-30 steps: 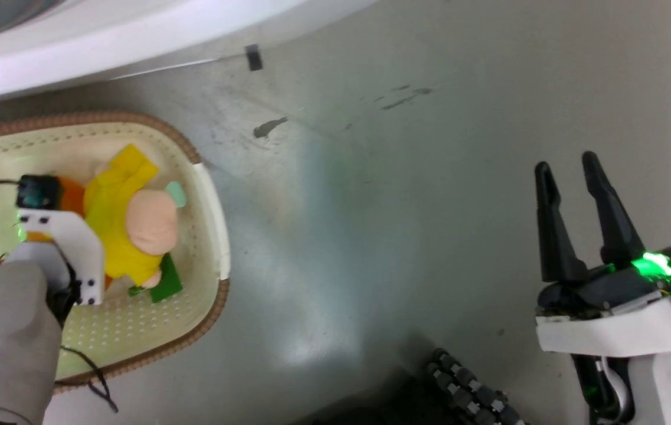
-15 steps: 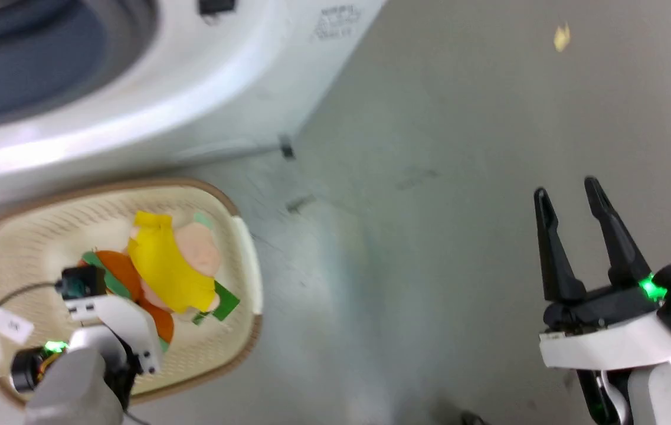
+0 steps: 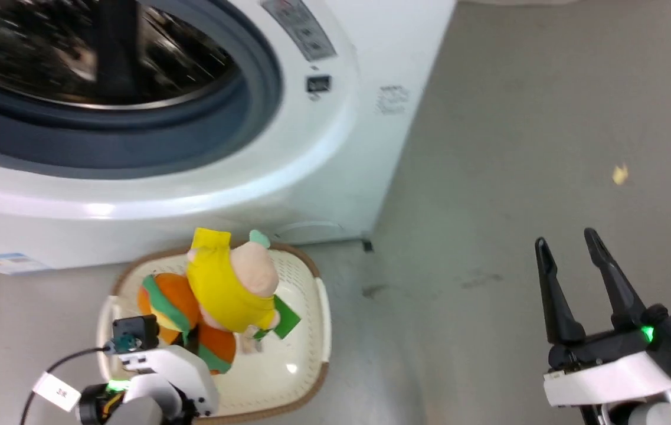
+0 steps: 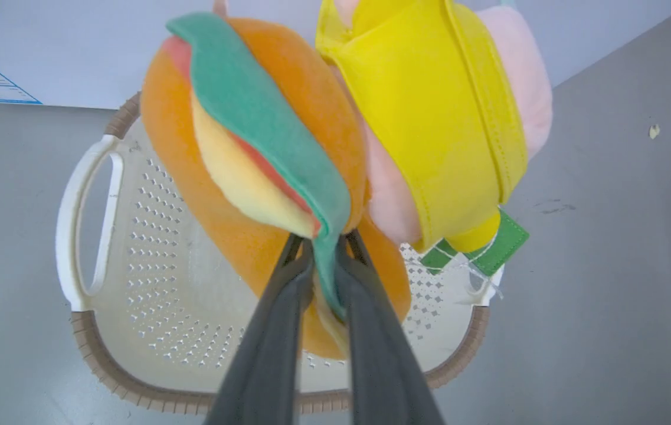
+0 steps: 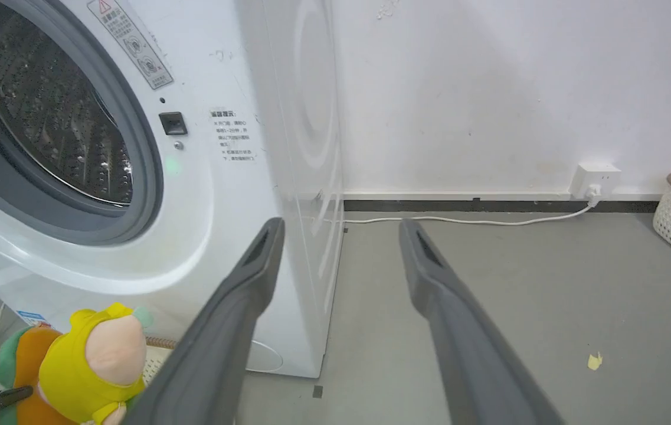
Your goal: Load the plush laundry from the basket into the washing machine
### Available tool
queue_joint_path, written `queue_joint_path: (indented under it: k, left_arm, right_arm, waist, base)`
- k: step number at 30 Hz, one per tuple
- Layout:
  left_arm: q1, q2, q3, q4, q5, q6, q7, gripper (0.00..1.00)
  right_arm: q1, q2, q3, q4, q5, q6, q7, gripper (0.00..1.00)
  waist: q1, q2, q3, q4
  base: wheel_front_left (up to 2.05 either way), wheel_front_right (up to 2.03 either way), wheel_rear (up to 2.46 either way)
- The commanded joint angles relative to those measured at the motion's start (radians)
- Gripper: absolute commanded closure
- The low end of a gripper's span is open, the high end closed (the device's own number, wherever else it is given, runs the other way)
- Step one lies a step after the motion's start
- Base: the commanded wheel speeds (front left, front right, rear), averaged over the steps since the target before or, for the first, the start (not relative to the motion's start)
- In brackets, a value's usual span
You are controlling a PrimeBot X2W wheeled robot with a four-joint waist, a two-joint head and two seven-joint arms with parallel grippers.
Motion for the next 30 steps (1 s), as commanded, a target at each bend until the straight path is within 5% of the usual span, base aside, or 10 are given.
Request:
queue_joint_path:
  k: [1,6,9,14,22,30]
  left_arm:
    - [0.028,-0.010,0.008,-0.039,-0.009,-0.002,-0.011,1.00]
    - [0.122,-0.026,0.063,-0.286,-0.004,0.005,-0.012,1.00]
    - [0.221,-0.029,0.114,-0.655,0.082,0.020,-0.013,1.00]
    - [0.203,-0.011,0.147,-0.859,0.131,0.022,-0.013,1.00]
    - [0.007,0.081,0.174,-0.988,0.154,0.034,0.080,1.00]
    - [-0.327,0.239,0.172,-0.919,0.179,0.019,0.293,1.00]
  right_arm:
    - [0.018,0.000,-0.007,0.003,-0.006,-0.001,-0.005,0.00]
    - [0.046,0.000,-0.012,0.000,-0.011,-0.001,-0.005,0.00]
    - [0.053,0.000,-0.012,-0.013,-0.013,-0.001,-0.005,0.00]
    - [0.031,0.000,-0.007,-0.029,-0.007,-0.001,-0.005,0.00]
    - [-0.034,0.000,0.002,-0.049,0.011,-0.001,-0.005,0.00]
    - [-0.119,0.000,0.016,-0.054,0.062,-0.001,-0.005,0.00]
  waist:
    - [0.0002,0.0000,-0.066,0.058]
    - [0.0002,0.0000,-0.103,0.086]
    - [0.0002,0.0000,-0.097,0.102]
    - [0.0002,0.0000,-0.035,0.091]
    - [0.0002,0.0000,0.144,0.045]
    - [0.0002,0.0000,0.321,-0.025]
  base:
    - [0.00,0.00,0.00]
    - [0.00,0.00,0.00]
    - [0.00,0.00,0.00]
    - [0.00,0.00,0.00]
    - [0.00,0.00,0.00]
    - [0.00,0.00,0.00]
